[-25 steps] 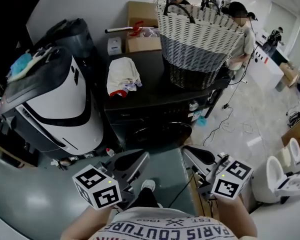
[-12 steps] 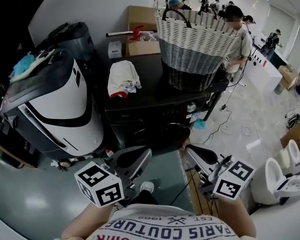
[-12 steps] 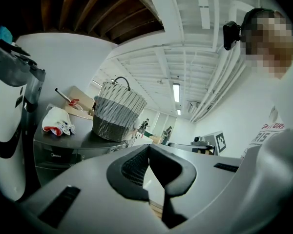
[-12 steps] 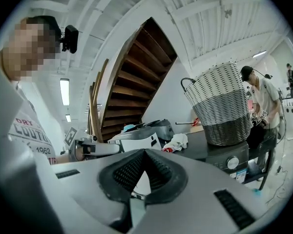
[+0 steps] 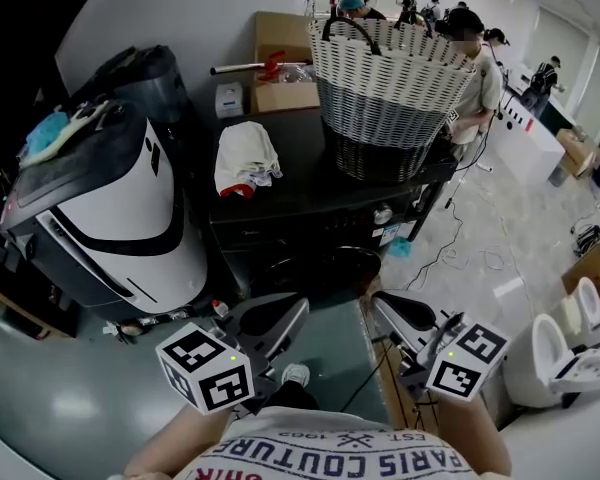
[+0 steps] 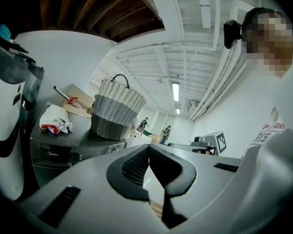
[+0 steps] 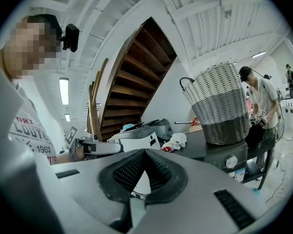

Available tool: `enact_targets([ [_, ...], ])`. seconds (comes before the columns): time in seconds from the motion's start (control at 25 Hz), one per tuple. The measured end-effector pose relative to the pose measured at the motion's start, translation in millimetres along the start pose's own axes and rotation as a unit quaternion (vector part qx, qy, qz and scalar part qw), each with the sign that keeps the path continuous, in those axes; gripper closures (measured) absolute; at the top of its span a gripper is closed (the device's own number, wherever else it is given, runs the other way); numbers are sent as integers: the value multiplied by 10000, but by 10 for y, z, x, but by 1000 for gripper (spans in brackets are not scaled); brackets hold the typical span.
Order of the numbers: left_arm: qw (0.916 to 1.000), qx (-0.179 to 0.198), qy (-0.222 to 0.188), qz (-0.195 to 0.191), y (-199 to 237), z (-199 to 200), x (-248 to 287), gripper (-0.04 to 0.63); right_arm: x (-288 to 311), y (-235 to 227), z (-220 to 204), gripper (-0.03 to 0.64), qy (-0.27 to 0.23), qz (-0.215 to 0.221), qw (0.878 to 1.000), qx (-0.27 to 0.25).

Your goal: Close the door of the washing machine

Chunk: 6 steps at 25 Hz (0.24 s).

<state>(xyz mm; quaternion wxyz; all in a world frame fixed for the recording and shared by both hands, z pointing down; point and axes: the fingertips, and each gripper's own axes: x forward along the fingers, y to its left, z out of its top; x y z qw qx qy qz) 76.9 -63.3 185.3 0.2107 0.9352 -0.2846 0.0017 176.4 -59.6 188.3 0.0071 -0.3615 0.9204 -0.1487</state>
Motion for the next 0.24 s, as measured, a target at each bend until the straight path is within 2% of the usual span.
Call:
enact_targets([
  [0.24, 10000, -56, 37, -34, 10, -12, 40, 569, 6, -71, -43, 595, 43, -70, 9999, 73],
])
